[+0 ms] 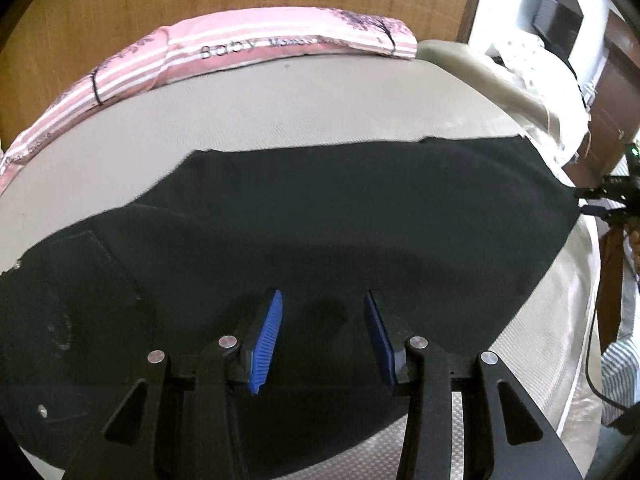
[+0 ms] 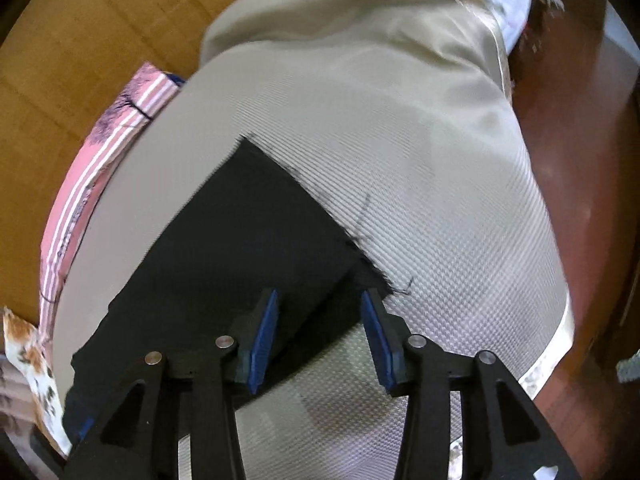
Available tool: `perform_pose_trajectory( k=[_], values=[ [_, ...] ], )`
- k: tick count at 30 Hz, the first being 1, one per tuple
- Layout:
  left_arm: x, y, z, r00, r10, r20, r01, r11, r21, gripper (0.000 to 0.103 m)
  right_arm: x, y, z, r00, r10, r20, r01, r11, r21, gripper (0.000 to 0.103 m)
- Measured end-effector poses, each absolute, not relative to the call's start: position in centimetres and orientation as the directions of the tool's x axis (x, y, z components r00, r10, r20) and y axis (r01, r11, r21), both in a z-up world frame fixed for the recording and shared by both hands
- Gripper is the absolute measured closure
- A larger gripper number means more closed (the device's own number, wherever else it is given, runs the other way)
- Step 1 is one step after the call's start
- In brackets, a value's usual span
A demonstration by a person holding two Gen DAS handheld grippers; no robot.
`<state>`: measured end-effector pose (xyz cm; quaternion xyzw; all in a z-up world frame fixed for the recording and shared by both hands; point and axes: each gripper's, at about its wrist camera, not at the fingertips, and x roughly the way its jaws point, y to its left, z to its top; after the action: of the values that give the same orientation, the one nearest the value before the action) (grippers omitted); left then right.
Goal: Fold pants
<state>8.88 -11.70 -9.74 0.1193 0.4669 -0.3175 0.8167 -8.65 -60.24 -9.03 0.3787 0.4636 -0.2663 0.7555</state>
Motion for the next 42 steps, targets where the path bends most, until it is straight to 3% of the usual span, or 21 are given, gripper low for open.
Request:
perform_pose_trajectory(
  k=[2, 5, 7, 11, 15, 30, 35, 37, 38, 42],
  values=[
    [8.5, -12.4, -10.0, 0.363, -0.399, -0.842, 0.641, 0.762, -0.084, 0.059, -8.5, -60.7, -9.7, 0.409, -0.034, -0.912, 0.775, 0.541, 0.327, 0.063],
    [8.0, -13.4, -10.5, 0.354, -0.395, -0.848, 0.666, 0.743, -0.068, 0.059, -7.8, -60.8, -9.4, 0.444, -0.004, -0.896, 0.753, 0.543, 0.371, 0.081],
    [7.4, -13.9, -10.7, 0.363, -0.384, -0.849, 0.673, 0.738, -0.046, 0.059, -6.8, -60.8, -9.3, 0.452, 0.018, -0.892, 0.739, 0.553, 0.385, 0.084],
    [7.4, -14.0, -10.8, 0.37, -0.384, -0.846, 0.673, 0.739, -0.042, 0.058, -3.9, -60.4, -8.7, 0.481, 0.046, -0.876, 0.696, 0.587, 0.413, 0.084],
    [7.3, -13.9, -10.9, 0.375, -0.387, -0.843, 0.669, 0.742, -0.043, 0.058, -0.5, -58.7, -8.9, 0.517, 0.158, -0.841, 0.594, 0.641, 0.485, 0.072],
    [7.0, -14.1, -11.1, 0.397, -0.379, -0.836, 0.666, 0.745, -0.022, 0.05, -1.8, -59.5, -8.9, 0.578, 0.22, -0.785, 0.534, 0.625, 0.569, 0.071],
    [7.0, -14.2, -11.1, 0.397, -0.379, -0.836, 0.666, 0.745, -0.022, 0.05, -1.2, -58.9, -8.6, 0.548, 0.138, -0.825, 0.548, 0.686, 0.479, 0.071],
    [7.0, -14.2, -11.0, 0.397, -0.379, -0.836, 0.666, 0.746, -0.022, 0.05, -1.2, -59.0, -8.6, 0.548, 0.138, -0.825, 0.544, 0.691, 0.477, 0.076],
    [7.0, -14.2, -11.0, 0.397, -0.379, -0.836, 0.666, 0.746, -0.022, 0.049, -1.3, -59.0, -8.6, 0.554, 0.132, -0.822, 0.543, 0.691, 0.477, 0.086],
    [7.0, -14.2, -11.0, 0.396, -0.379, -0.836, 0.667, 0.745, -0.021, 0.049, -2.6, -58.9, -7.3, 0.6, 0.106, -0.793, 0.534, 0.684, 0.496, 0.092]
  ],
)
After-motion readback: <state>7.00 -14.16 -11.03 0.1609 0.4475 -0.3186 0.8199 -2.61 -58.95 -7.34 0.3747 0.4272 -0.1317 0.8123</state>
